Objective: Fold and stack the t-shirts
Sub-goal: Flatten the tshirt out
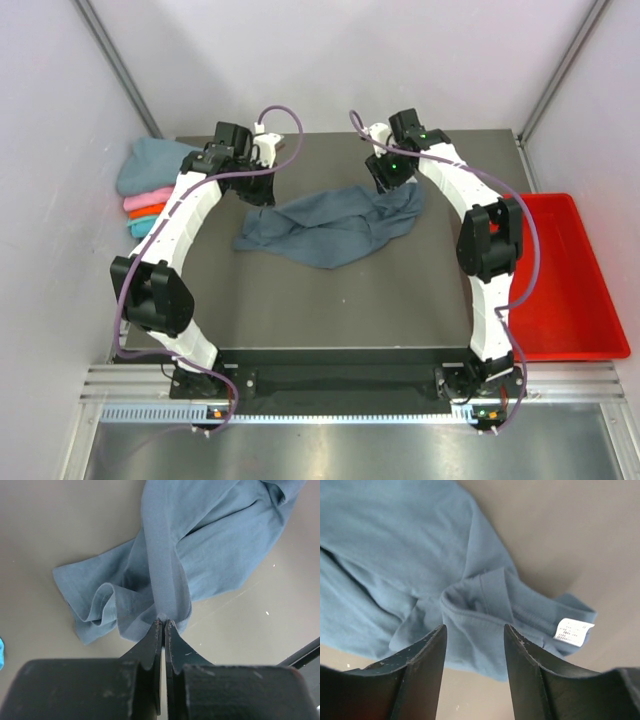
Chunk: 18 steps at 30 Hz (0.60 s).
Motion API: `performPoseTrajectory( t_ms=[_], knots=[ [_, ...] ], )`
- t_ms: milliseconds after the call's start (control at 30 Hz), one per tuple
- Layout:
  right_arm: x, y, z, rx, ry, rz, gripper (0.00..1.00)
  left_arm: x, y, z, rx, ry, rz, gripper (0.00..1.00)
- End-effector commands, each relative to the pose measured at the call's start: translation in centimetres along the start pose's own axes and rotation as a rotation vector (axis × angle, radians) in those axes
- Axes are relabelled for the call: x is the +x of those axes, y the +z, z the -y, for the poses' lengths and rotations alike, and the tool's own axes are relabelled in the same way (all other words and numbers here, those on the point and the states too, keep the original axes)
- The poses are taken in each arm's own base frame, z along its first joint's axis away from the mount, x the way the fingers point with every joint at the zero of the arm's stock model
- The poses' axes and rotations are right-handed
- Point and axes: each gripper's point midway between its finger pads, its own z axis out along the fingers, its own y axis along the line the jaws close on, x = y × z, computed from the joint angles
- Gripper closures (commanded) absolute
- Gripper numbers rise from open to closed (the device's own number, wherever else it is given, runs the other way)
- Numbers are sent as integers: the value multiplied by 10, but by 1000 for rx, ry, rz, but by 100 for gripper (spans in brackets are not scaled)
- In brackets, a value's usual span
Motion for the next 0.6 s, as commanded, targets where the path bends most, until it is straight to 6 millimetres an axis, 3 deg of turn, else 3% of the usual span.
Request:
performPoseTrajectory(
  t_ms=[0,333,400,433,567],
  knots=[
    [2,0,-8,-30,-44,-28,50,-31,-12,1,3,19,108,100],
    [12,27,5,74,-100,-129,52,-36,-14,-1,2,7,123,100],
    [10,28,7,91,-102,-133,76,-38,-14,-1,2,9,127,100],
    [7,24,11,117,-101,-128,98,-39,-14,-1,2,8,129,100],
    [-10,-1,36,245,-69,-62,100,-40,-13,-2,4,6,131,100]
  ],
)
